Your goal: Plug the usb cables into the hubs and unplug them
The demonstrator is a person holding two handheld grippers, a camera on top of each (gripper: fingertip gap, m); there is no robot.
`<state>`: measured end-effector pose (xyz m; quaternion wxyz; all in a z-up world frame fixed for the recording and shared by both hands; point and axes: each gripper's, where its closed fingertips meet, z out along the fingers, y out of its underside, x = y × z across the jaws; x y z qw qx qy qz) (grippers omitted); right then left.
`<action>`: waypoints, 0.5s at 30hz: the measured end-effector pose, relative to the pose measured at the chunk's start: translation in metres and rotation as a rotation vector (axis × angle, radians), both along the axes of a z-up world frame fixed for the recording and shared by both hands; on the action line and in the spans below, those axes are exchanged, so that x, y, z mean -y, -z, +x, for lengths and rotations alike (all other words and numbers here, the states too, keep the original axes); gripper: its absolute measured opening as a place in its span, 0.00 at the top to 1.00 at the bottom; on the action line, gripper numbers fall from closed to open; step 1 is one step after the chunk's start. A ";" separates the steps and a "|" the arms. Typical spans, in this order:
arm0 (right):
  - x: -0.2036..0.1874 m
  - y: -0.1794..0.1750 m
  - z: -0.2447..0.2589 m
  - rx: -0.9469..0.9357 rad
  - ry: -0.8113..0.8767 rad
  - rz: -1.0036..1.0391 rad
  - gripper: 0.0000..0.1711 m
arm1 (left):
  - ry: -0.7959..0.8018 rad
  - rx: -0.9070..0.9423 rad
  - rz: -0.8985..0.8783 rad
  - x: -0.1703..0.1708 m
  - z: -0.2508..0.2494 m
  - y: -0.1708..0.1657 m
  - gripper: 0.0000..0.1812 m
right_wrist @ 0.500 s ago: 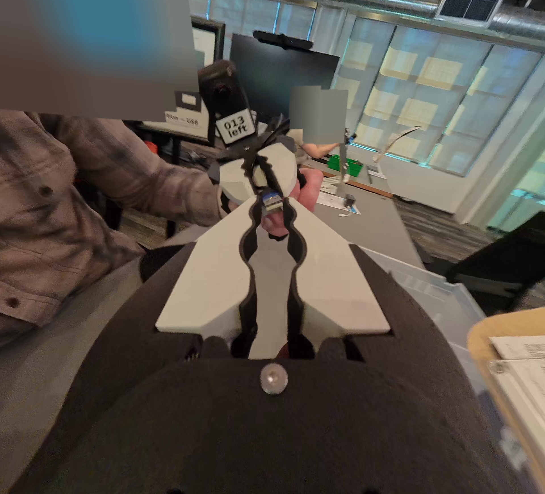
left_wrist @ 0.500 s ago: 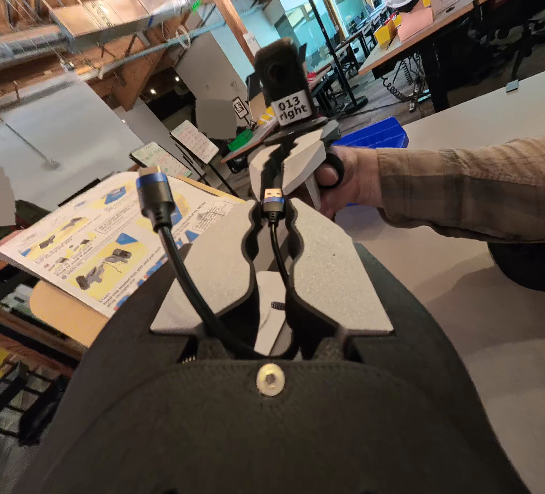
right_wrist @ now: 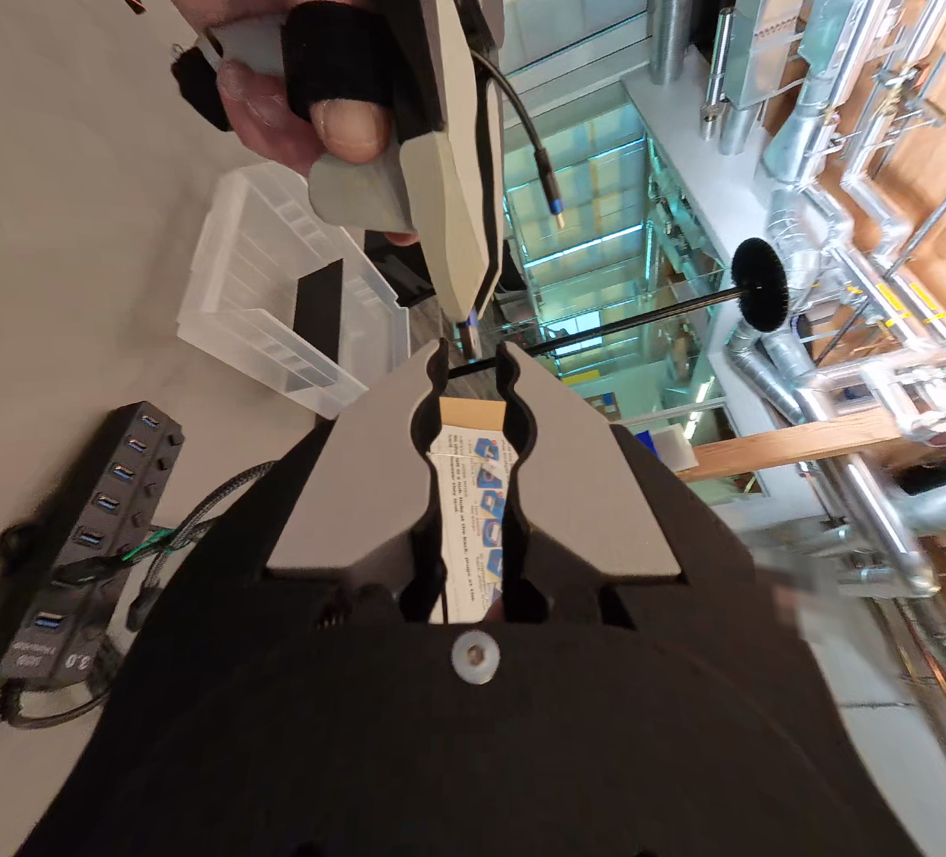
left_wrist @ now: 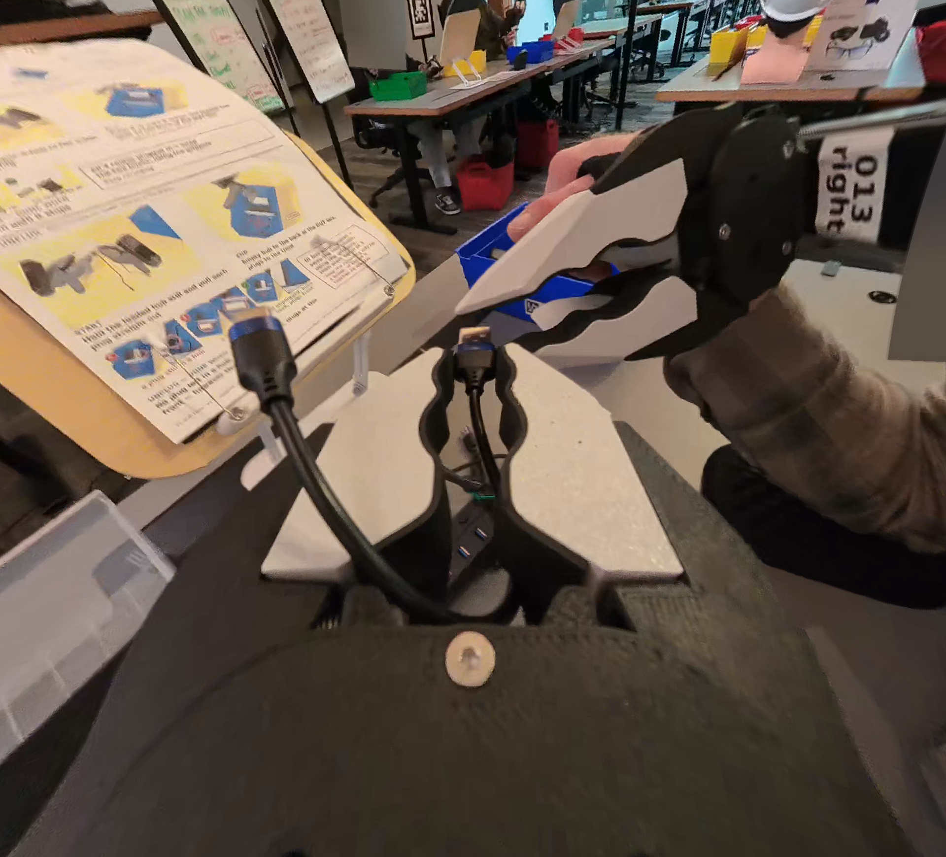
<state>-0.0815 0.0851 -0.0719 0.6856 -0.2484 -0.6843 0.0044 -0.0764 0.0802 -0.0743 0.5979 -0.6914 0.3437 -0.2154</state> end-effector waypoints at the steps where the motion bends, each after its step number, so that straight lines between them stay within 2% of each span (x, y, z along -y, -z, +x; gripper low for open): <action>1: 0.001 0.000 -0.003 0.001 0.004 0.016 0.93 | -0.004 0.016 -0.023 0.000 0.000 0.000 0.91; 8: -0.004 -0.006 -0.011 -0.049 0.040 0.003 0.98 | -0.054 0.100 -0.031 -0.006 -0.003 -0.010 0.92; 15: -0.006 -0.016 -0.011 -0.118 0.054 -0.031 0.98 | -0.091 0.102 0.070 -0.010 -0.003 -0.020 0.91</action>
